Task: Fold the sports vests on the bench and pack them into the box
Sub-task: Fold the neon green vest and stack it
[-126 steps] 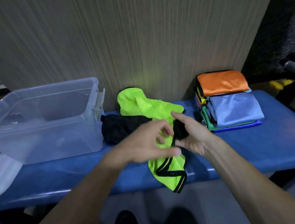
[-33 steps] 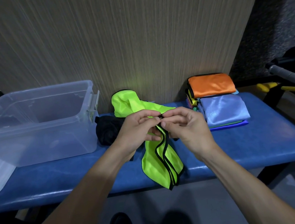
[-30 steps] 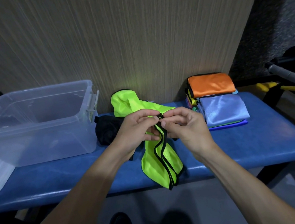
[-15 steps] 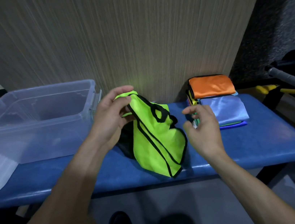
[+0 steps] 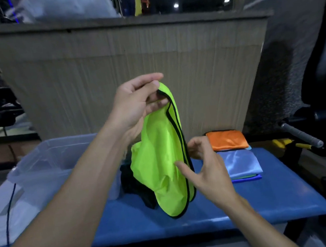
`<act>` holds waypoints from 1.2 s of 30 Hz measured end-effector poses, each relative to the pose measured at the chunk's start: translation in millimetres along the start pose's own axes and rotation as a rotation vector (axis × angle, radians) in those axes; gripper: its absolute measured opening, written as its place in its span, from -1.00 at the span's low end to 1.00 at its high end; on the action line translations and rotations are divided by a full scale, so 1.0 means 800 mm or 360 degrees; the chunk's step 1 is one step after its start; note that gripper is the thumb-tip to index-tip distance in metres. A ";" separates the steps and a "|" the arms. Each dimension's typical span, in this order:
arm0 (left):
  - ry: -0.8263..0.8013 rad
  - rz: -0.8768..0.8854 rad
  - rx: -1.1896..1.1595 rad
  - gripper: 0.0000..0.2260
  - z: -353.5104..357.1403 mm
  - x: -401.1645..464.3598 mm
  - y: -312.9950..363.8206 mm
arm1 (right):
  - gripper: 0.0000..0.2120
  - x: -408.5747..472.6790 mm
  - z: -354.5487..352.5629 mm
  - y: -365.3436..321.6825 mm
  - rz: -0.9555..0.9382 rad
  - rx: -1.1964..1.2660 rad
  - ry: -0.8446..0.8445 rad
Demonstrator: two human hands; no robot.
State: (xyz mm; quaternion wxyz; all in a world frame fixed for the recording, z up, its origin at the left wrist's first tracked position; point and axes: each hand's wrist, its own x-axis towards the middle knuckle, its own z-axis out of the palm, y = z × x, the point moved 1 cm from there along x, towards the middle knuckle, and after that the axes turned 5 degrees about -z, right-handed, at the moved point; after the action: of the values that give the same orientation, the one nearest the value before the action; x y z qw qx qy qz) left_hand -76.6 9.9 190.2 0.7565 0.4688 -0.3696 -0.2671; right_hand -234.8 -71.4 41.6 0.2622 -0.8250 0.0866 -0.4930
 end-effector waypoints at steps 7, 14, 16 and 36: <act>0.0117 0.0166 -0.0033 -0.87 0.021 -0.009 0.095 | -0.72 0.025 -0.020 -0.050 -0.0133 -0.0076 0.0164; 0.0149 0.0251 -0.0030 -0.79 0.033 -0.020 0.157 | -0.81 0.039 -0.040 -0.064 -0.0037 0.0131 0.0182; 0.0144 0.0246 0.0028 -0.67 0.029 -0.020 0.165 | -0.85 0.038 -0.051 -0.062 -0.0001 0.0207 0.0130; 0.0334 0.0680 0.1338 -0.97 0.038 -0.023 0.180 | -0.38 0.036 -0.015 -0.058 0.0244 -0.0043 -0.0185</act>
State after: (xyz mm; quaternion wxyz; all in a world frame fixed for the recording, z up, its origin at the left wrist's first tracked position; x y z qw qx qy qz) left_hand -103.3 68.3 323.7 0.5725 0.6720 -0.4553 0.1156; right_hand -236.4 -47.9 92.5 0.2926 -0.8467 0.1406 -0.4215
